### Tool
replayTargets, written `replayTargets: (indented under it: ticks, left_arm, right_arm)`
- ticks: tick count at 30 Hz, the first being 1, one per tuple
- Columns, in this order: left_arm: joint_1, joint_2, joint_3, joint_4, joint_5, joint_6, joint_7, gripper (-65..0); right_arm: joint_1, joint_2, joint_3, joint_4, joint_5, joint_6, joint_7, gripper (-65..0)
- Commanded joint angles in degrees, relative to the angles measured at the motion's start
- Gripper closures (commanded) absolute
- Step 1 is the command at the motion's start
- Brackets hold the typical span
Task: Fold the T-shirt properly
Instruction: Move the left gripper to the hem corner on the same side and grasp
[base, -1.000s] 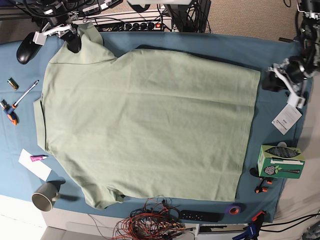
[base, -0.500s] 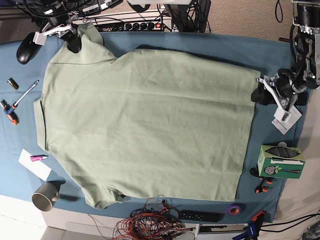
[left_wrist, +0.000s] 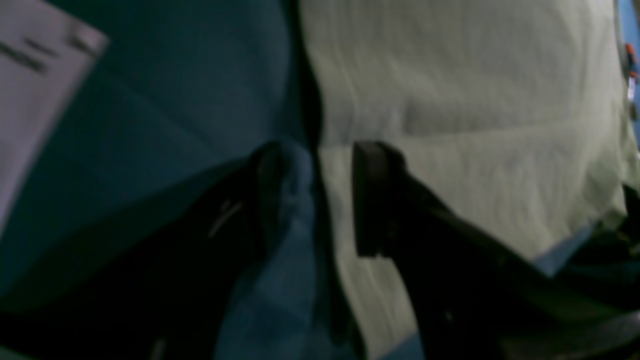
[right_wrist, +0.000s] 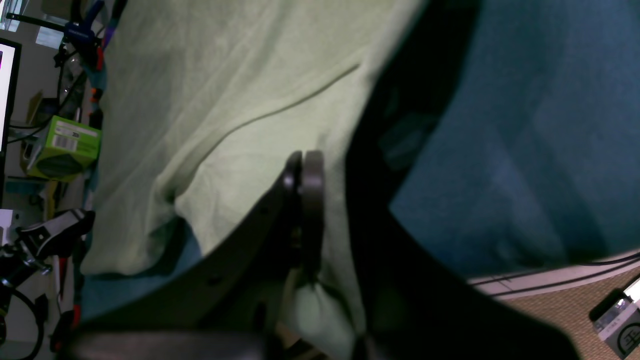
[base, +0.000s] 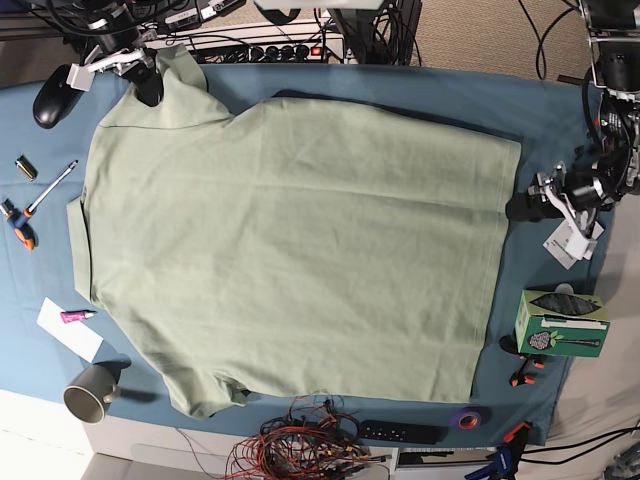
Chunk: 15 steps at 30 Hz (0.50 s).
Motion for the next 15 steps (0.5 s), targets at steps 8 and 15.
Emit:
replayTargets:
  ticks: [8, 15]
  left_arm:
    - [1.3, -1.0, 0.0, 0.3, -5.6, -1.6, 6.3, -24.8]
    - [3.9, -0.9, 0.0, 0.4, -7.5, -2.0, 7.6, -24.8]
  right_arm:
    - [-0.7, 0.3, 0.1, 0.3, -1.8, -0.1, -1.2, 0.0]
    - [-0.7, 0.3, 0.1, 0.3, -1.8, -0.1, -1.1, 0.0]
